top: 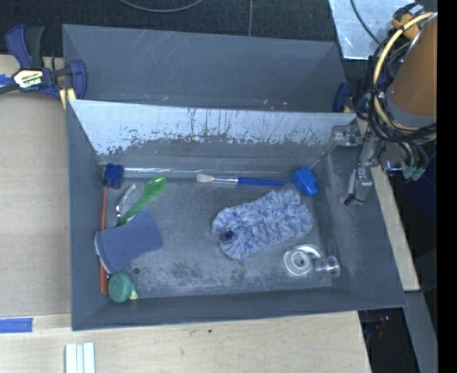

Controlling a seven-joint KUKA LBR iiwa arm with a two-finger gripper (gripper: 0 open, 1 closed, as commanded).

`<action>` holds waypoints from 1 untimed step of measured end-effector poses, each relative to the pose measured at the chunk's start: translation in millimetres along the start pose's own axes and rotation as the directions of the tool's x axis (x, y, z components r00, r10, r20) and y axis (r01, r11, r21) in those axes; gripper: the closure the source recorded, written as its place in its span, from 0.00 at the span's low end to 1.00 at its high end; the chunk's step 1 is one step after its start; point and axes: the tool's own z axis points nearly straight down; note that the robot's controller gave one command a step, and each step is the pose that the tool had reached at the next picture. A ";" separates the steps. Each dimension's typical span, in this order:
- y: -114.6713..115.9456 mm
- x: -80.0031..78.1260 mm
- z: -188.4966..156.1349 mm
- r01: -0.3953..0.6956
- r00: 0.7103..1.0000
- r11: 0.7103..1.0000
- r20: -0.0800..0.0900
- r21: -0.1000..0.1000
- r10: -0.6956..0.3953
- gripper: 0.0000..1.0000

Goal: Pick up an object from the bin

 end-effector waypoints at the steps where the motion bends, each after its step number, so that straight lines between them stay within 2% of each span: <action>1: 5.9 -3.0 94.7 0.000 1.000 1.000 -0.004 -0.001 0.000 0.00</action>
Offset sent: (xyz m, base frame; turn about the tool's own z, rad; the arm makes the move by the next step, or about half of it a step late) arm 0.0228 0.0476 -0.0532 -0.1068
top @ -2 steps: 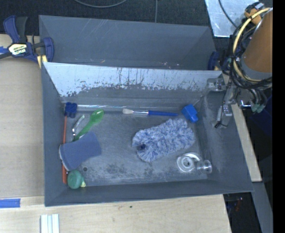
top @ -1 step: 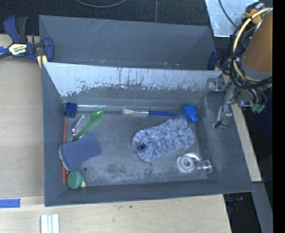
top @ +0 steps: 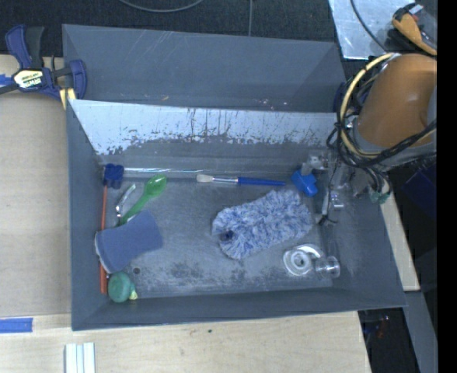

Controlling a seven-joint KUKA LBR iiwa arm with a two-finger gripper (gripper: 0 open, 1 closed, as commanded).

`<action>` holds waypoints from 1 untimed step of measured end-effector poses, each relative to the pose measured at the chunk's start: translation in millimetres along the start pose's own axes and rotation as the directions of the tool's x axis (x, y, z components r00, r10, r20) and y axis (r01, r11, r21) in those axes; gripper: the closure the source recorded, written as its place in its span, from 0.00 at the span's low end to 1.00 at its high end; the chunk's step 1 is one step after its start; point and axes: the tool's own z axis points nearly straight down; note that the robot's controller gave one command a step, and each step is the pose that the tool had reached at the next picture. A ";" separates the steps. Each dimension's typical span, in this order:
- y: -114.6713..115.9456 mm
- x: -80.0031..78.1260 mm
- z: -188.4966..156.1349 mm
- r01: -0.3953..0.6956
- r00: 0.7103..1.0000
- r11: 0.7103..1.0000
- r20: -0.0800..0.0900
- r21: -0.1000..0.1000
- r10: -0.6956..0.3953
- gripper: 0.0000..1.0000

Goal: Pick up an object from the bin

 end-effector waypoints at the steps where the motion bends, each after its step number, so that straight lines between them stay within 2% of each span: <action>1: 42.7 -21.7 -43.7 0.107 0.994 0.994 0.022 0.006 -0.107 0.00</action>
Offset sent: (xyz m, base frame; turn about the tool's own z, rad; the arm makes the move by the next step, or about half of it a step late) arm 0.0277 0.0270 -0.0467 -0.2602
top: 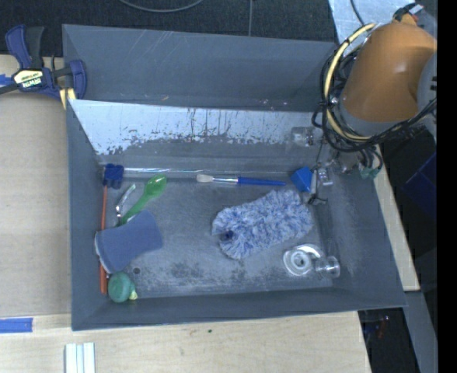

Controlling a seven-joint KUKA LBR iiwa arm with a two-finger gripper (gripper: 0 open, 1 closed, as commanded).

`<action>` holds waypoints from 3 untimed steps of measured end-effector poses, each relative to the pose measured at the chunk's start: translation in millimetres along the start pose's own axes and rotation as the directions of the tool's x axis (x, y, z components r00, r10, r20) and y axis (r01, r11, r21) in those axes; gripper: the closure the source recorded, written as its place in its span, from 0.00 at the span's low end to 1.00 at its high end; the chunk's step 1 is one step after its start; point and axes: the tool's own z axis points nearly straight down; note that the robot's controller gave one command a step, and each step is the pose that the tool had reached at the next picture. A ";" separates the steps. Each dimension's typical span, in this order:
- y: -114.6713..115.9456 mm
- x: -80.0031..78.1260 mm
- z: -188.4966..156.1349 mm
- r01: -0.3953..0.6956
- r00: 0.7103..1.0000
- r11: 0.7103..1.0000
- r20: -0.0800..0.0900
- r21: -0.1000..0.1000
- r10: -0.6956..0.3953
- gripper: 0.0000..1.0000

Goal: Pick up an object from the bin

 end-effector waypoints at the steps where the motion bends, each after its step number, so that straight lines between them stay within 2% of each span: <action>1: -16.5 -1.0 94.6 0.150 0.988 0.989 -0.020 -0.007 -0.150 0.00; 2: -11.5 -0.9 84.6 0.166 0.986 0.986 -0.013 -0.003 -0.166 0.00; 3: -16.6 11.5 -38.3 0.181 0.983 0.983 -0.012 -0.004 -0.181 0.00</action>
Offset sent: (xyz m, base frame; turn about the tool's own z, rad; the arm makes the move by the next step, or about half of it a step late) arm 0.0002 0.0069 -0.0635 -0.2251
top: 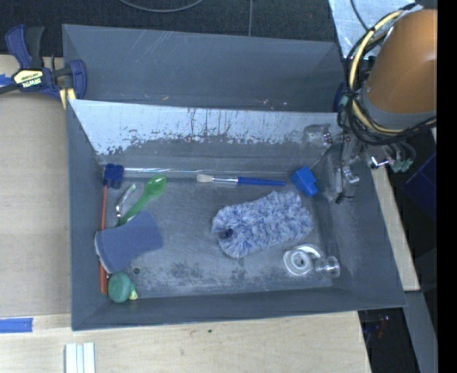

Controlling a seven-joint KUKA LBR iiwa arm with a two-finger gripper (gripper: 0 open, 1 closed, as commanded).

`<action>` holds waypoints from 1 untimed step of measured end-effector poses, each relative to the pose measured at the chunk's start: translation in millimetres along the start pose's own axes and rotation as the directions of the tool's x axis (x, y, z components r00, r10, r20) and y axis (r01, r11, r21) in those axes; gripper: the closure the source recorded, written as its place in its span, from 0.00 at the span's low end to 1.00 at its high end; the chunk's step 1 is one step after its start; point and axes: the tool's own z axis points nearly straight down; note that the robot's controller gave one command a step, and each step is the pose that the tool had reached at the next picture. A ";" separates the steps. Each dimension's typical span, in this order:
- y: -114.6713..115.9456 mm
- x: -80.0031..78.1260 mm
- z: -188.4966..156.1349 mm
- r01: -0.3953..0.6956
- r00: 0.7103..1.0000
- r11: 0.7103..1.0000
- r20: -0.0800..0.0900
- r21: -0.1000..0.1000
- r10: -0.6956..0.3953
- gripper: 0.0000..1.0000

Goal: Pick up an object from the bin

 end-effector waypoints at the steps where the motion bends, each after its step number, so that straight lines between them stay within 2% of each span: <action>1: 11.7 -13.3 95.6 0.119 0.993 0.993 0.003 0.000 -0.119 0.00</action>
Offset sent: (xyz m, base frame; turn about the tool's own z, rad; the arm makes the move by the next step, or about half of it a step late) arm 0.0197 0.0529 -0.0459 -0.1371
